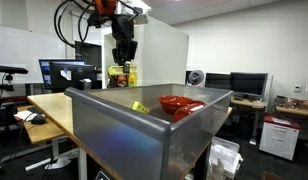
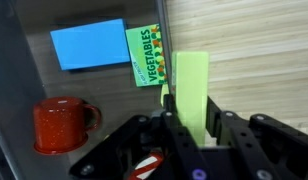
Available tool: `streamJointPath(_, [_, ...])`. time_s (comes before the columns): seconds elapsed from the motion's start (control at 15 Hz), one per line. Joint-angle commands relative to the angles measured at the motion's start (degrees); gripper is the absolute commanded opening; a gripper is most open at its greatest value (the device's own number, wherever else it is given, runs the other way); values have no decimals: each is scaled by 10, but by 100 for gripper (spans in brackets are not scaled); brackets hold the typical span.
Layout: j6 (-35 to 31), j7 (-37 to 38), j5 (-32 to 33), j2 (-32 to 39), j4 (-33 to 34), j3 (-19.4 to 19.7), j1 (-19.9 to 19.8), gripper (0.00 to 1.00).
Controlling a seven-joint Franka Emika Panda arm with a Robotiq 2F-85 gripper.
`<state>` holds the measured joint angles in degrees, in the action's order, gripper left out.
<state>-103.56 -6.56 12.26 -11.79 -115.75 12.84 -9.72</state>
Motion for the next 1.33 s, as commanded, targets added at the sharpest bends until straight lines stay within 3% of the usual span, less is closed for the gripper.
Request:
streamJointPath(0.0, [-26,-10,-2,15,4,6,-10,7])
streamJointPath(0.47, [-3,18,-5,35,43,5,-12,7])
streamJointPath(1.27, [14,25,9,-7,136,-34,3,7])
